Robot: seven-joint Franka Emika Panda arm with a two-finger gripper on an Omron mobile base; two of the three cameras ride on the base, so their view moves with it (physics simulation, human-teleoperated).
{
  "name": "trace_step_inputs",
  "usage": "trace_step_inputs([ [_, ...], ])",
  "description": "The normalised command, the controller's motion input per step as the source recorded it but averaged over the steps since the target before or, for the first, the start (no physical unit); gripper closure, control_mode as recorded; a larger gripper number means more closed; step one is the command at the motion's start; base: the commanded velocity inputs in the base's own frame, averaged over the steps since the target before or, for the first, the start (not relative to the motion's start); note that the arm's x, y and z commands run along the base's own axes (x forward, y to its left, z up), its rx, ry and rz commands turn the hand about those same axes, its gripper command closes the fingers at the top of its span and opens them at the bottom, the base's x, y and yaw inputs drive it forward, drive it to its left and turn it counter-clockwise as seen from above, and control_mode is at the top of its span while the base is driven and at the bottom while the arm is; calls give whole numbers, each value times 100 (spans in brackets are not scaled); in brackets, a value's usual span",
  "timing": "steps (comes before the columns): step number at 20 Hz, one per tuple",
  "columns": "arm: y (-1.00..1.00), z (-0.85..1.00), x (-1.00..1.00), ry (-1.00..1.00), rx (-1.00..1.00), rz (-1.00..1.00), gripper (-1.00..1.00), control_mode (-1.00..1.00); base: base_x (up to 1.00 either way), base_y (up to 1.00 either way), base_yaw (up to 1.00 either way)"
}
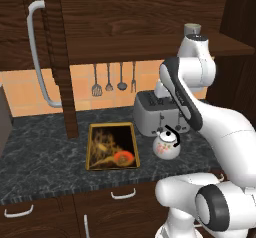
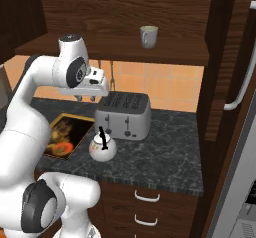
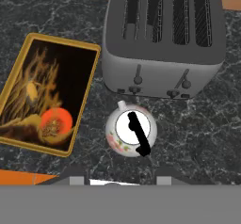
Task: Pick the kettle from the counter and place it on the tray. Then pick the mug from the cabinet and place it on the tray. Then close the cabinet doors.
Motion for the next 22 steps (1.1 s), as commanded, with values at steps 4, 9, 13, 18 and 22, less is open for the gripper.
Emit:
trace_step_inputs([
  [4, -26, -18, 4, 1, 0, 13, -100, -100, 0, 0, 0],
  [9, -58, -54, 4, 7, 0, 25, -100, -100, 0, 0, 0],
  [13, -14, -52, 0, 7, 5, 25, -100, -100, 0, 0, 0],
  [18, -5, -65, 13, 13, 2, 25, -100, -100, 0, 0, 0],
  [22, 0, -67, 37, 11, 2, 16, -100, -100, 0, 0, 0],
])
